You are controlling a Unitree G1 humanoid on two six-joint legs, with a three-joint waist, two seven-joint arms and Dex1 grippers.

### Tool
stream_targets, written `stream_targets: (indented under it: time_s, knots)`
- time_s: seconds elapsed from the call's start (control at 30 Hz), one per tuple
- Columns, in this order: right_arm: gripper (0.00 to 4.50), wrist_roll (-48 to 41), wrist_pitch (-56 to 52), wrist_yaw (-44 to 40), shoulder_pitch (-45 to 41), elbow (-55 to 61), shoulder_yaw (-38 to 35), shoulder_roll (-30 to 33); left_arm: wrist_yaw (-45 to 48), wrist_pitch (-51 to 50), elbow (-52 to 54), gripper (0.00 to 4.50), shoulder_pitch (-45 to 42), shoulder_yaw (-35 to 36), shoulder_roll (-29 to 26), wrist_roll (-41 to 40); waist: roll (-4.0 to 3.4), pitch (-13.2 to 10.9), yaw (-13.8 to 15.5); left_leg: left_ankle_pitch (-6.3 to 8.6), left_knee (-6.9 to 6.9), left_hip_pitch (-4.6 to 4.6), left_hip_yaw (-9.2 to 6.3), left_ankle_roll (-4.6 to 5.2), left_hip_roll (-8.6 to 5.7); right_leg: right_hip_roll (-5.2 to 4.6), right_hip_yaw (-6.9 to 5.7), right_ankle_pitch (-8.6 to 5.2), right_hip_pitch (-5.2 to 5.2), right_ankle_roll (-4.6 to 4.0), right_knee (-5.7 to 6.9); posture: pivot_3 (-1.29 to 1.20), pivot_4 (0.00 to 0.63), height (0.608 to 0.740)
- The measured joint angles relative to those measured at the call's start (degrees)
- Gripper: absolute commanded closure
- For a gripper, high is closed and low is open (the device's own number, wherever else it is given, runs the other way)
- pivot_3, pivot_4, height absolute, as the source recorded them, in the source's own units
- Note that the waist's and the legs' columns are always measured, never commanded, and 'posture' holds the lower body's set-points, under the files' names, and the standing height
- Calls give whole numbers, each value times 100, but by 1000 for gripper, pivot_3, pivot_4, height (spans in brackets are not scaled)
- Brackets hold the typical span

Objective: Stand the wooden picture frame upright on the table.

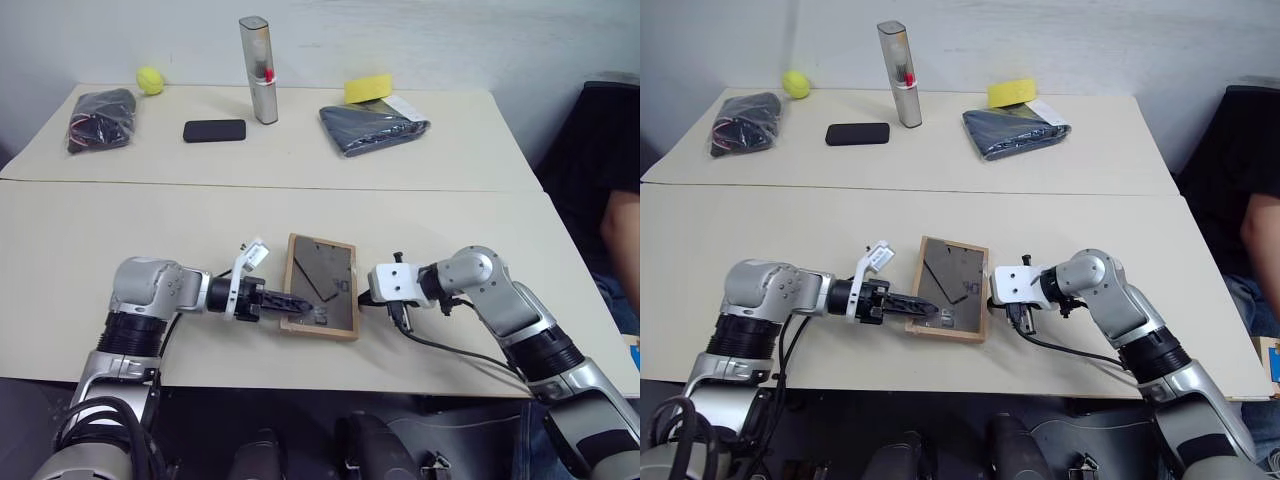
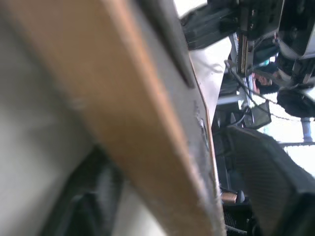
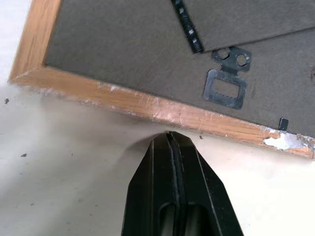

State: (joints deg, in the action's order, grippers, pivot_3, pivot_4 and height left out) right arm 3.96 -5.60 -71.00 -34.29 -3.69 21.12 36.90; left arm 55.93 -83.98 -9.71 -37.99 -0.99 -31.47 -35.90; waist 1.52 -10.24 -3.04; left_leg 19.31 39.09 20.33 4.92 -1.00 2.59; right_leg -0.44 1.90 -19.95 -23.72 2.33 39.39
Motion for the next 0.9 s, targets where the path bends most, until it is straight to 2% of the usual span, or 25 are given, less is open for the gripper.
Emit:
stream_targets:
  time_s: [0.03,0.1,0.13,0.17,0.23,0.37,0.43,0.6,0.73,0.9]
  knots:
    - [3938,-112,-158,-59,38,46,-79,76,0,-3,-4,2634,-5,73,-28,-29,-1,-2,2,0,0,1,0,0,-1,-1,0,0,0,0,-1,0,150,740]
    - [3272,-443,-651,-223,88,165,-351,312,32,-4,1,3212,-6,211,-76,-170,2,-14,19,0,2,5,-2,1,-1,-2,-2,0,-1,0,-2,0,150,740]
    - [2831,-682,-950,-366,88,260,-550,488,7,-1,7,3265,-6,270,-86,-206,0,-16,27,1,2,5,-3,1,-1,-3,-3,0,-1,0,-5,0,150,740]
    - [2627,-833,-1125,-441,88,328,-678,577,-17,-2,6,3265,-6,289,-101,-206,0,-17,32,1,1,5,-3,2,-1,-2,-3,0,-1,0,-5,0,150,740]
    - [1936,-1284,-1673,-587,28,464,-980,690,-66,-14,13,3265,1,347,-117,-221,0,-19,36,1,1,6,-5,1,0,-2,-5,0,-1,0,-4,0,150,740]
    - [510,-2118,-2811,-546,-452,707,-1397,573,-128,-45,217,3265,3,453,-113,-358,-3,-23,-26,-2,-3,5,-5,-7,4,4,-3,-1,-7,-2,2,0,150,740]
    - [0,-2424,-3240,-388,-629,810,-1474,330,-144,-42,289,3265,5,464,-113,-438,-3,-23,-23,-2,-5,5,-5,-8,4,4,-3,-2,-8,-4,2,0,150,740]
    - [0,-2724,-3831,238,-888,781,-1441,-397,-174,-44,577,3265,1,506,-124,-593,-3,-23,-3,-2,-3,26,-6,-8,2,0,-3,-2,-26,-4,2,0,150,740]
    - [0,-2750,-3807,337,-1056,736,-1348,-567,-241,-54,679,3265,-100,507,-245,-611,-3,-23,9,-5,13,91,-6,-5,-1,-2,-4,-1,-88,-2,15,0,150,740]
    - [0,-3073,-3998,275,-1039,943,-1158,-812,-277,67,663,3265,-275,435,-263,-609,-3,-23,1,-5,10,96,-6,-5,0,-2,-4,-1,-93,-2,13,0,150,740]
